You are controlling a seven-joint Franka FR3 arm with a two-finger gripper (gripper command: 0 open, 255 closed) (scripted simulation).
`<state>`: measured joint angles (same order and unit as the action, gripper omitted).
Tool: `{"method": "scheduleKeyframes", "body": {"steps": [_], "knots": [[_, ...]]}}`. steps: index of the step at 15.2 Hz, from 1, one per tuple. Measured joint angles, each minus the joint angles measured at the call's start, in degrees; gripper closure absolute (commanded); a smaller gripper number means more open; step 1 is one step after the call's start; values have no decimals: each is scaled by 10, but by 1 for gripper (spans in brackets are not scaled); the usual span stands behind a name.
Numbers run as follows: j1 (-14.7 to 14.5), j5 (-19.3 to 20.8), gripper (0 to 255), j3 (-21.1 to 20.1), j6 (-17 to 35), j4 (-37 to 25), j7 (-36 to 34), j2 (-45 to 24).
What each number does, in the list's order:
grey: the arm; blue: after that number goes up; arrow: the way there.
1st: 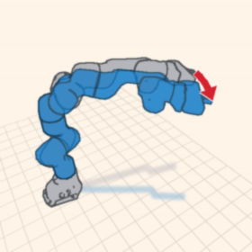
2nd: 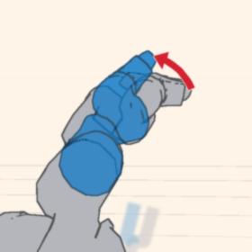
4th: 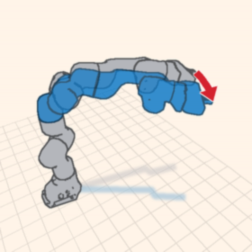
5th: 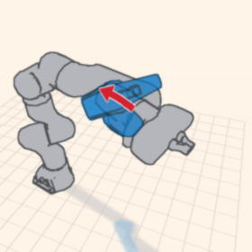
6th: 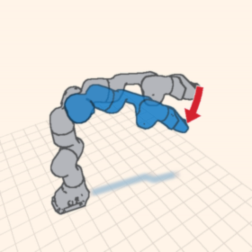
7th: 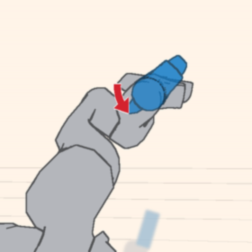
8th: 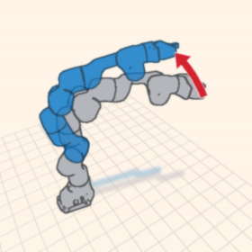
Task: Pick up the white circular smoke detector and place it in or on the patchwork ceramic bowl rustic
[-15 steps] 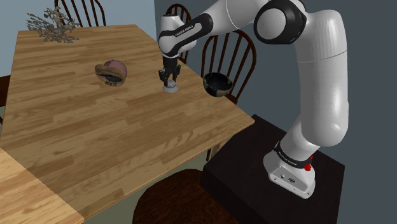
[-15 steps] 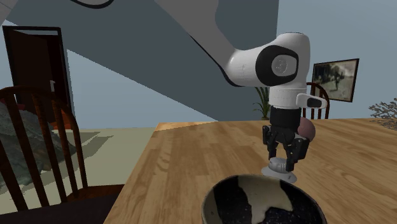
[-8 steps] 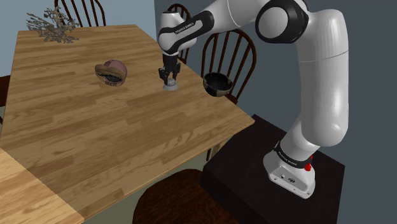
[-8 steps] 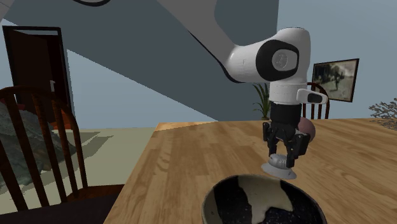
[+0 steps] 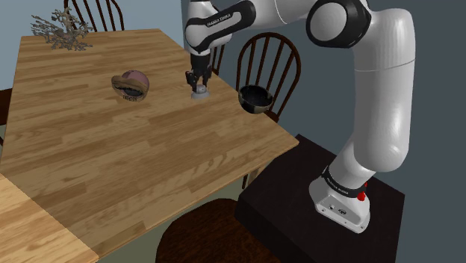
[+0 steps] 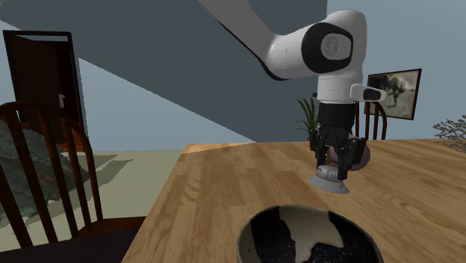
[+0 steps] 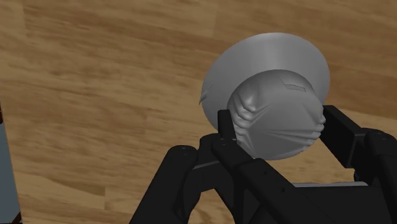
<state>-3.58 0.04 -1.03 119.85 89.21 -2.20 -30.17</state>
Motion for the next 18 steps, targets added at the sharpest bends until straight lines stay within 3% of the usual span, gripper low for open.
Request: {"method": "scheduleKeyframes", "body": {"steps": [18], "knots": [[-1,0,255,-1,-122,-88,-1,34]]}}
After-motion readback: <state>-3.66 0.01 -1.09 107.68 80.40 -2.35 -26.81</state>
